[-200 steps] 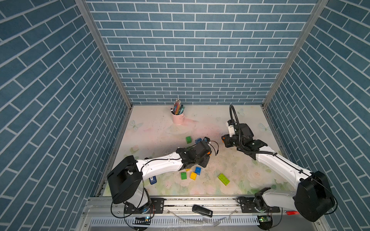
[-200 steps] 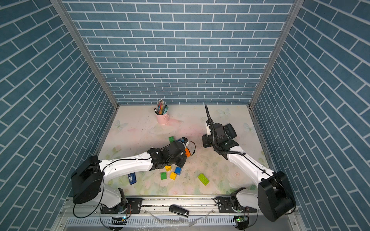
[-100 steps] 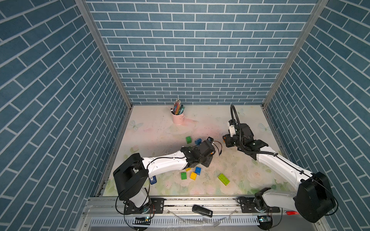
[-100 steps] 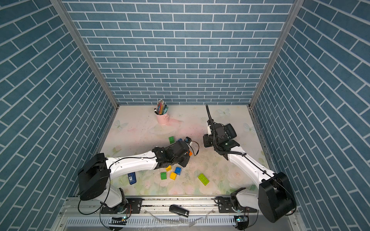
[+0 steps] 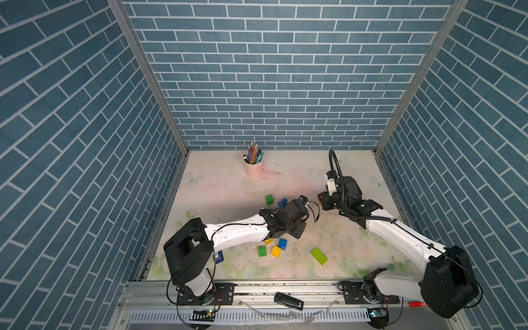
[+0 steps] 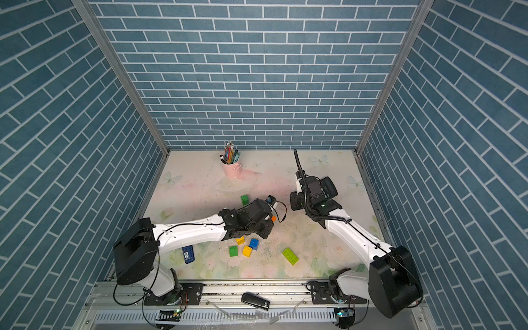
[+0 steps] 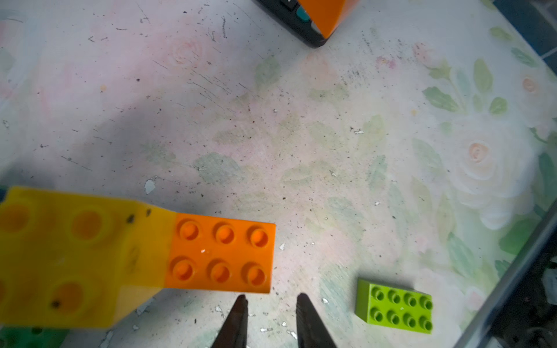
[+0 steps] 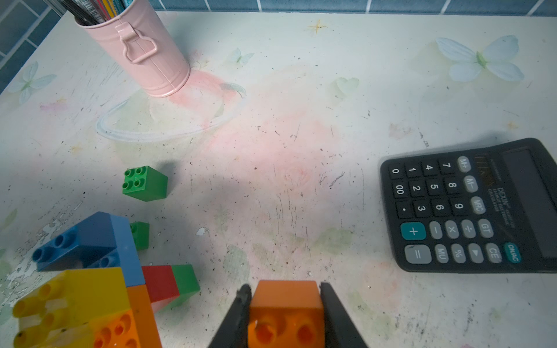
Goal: Assemble a fork with lego
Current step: Adjust the lego brick at the center of the board, then assemble the lego brick with the lego brick.
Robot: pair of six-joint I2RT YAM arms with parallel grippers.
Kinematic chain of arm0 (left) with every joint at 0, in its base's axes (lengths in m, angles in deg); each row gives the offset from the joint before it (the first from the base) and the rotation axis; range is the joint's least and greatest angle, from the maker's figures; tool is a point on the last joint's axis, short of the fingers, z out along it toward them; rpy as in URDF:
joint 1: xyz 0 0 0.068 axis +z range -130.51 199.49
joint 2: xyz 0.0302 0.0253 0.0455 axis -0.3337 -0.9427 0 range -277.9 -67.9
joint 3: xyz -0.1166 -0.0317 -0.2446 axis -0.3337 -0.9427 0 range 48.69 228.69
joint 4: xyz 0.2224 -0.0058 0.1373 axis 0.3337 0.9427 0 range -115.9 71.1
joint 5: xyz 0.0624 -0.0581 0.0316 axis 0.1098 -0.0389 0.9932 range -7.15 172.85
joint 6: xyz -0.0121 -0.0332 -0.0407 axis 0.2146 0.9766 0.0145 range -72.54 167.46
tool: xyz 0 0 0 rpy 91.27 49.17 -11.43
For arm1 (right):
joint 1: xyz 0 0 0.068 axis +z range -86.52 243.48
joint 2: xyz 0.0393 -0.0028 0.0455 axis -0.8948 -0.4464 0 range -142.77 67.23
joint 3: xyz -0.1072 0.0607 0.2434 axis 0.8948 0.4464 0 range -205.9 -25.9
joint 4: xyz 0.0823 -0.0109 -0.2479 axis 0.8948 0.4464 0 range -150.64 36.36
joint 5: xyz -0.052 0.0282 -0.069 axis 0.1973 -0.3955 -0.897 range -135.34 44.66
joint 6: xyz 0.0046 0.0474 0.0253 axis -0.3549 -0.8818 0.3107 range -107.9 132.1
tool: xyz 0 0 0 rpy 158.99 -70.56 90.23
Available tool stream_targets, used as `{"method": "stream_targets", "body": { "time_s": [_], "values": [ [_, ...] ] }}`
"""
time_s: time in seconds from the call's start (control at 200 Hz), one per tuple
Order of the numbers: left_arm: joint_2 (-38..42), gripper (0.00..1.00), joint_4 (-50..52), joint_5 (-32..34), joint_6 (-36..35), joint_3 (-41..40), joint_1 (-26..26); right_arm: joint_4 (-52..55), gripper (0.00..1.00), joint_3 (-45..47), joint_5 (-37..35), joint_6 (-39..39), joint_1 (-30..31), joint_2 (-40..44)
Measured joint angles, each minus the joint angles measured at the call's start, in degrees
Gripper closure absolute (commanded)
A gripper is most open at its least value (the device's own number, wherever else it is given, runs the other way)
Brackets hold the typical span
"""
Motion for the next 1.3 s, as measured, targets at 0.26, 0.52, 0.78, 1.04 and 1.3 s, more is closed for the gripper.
{"method": "stream_targets", "body": {
  "time_s": [0.26,0.52,0.78,1.04,1.3],
  "values": [
    [9.1,0.66,-2.8,-9.7,1.7,1.6,8.2,0.1,1.0,-0.3,6.9,0.7,-0.3,2.7],
    [9.5,0.69,-2.4,-17.0,3.0,1.2,18.7,4.9,1.0,-6.7,17.1,3.7,-0.2,2.3],
    [7.0,0.72,-2.4,-23.1,3.5,0.8,21.8,11.5,1.0,-8.8,20.7,6.2,0.8,2.0],
    [3.1,0.73,-2.1,-25.0,3.2,0.8,21.9,14.5,1.0,-8.8,21.7,6.7,1.2,2.0],
    [2.5,0.73,-1.9,-25.5,2.4,1.4,21.9,15.0,1.0,-8.8,22.2,7.1,1.3,2.0]
  ]
}}
